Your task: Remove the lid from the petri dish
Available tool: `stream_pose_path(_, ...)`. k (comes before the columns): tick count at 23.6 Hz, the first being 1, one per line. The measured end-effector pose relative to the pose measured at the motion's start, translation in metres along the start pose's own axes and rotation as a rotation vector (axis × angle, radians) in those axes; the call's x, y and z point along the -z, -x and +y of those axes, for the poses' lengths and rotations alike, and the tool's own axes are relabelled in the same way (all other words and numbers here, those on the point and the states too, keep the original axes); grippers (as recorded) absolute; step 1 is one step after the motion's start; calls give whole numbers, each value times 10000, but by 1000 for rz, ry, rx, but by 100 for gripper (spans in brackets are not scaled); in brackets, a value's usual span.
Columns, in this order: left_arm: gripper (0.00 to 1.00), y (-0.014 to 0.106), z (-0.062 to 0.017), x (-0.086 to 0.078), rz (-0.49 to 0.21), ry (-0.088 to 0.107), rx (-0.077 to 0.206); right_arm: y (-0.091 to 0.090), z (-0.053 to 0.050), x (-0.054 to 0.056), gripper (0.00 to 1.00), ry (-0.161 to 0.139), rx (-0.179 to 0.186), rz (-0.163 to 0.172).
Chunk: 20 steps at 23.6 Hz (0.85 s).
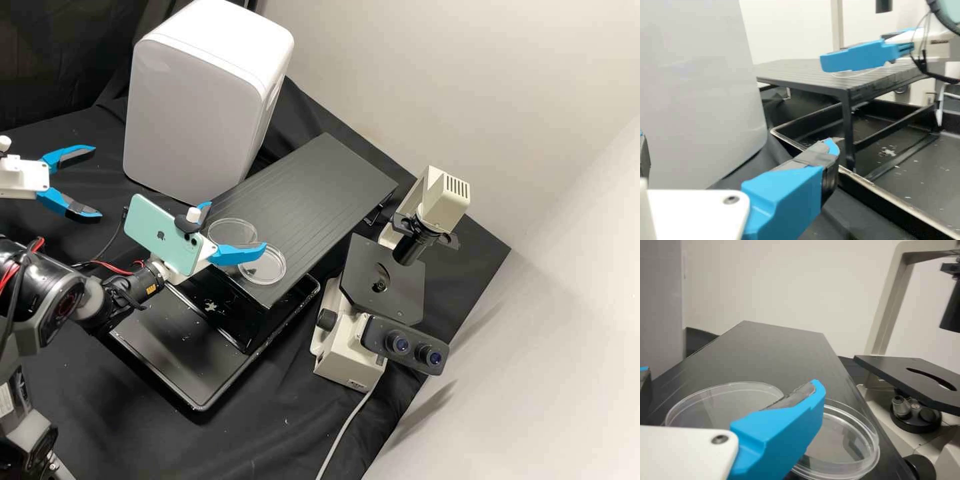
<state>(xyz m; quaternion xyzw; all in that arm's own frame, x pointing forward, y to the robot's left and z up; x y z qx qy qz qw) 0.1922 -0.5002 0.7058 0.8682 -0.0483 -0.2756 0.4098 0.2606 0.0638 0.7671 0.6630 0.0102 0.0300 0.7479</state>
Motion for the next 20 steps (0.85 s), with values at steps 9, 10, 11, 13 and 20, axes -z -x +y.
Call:
stream_pose_path(9, 100, 44, 137, -18, 21, -9, -67, 394, 172, 123, 100, -56, -77, -13)
stream_pose_path(10, 100, 51, 138, -15, 24, -7, -68, 448, 173, 138, 100, -58, -72, 2)
stream_pose_path(11, 100, 52, 141, -10, 30, -5, -70, 503, 170, 141, 100, -59, -63, 12)
stream_pose_path(13, 100, 52, 141, -6, 37, 0, -71, 600, 184, 143, 100, -90, -54, 37)
stream_pose_path(20, 100, 52, 141, -3, 40, 1, -71, 770, 167, 131, 100, -192, -17, 76)
